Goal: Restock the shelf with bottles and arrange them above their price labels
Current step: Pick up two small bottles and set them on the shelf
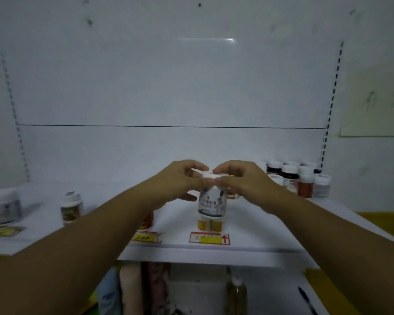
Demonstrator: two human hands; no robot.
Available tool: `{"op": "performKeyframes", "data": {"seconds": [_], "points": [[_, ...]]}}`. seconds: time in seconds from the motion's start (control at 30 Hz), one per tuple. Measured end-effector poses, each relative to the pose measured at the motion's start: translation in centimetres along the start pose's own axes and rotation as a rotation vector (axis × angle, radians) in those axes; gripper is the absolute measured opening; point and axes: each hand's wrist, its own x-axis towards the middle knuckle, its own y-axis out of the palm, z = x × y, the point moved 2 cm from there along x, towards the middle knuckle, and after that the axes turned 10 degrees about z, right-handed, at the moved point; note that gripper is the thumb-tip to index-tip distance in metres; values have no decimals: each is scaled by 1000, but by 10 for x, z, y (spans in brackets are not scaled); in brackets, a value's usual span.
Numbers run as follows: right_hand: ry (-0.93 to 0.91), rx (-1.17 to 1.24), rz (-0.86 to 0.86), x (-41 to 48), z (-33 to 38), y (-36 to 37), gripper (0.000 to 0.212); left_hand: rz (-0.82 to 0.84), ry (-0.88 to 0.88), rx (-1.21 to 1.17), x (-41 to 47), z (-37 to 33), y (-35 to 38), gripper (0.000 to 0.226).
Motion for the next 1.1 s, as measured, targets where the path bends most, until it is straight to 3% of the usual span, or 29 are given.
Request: {"op": "performKeyframes", "data": {"seconds": [0.23, 0.53, 0.87, 1.1], "points": [[-27, 68, 145, -19, 7, 84, 15, -232, -144, -130, -96, 40, -1, 35], [-41, 26, 226, 1, 40, 156, 16, -248, -146, -71, -151, 63, -58, 32], [-134, -261, 235, 91, 101, 258, 17, -231, -92, -57, -192, 121, -200, 32], [-145, -322, 260, 153, 126, 311, 17, -302, -64, 43, -206, 143, -274, 36]]}}
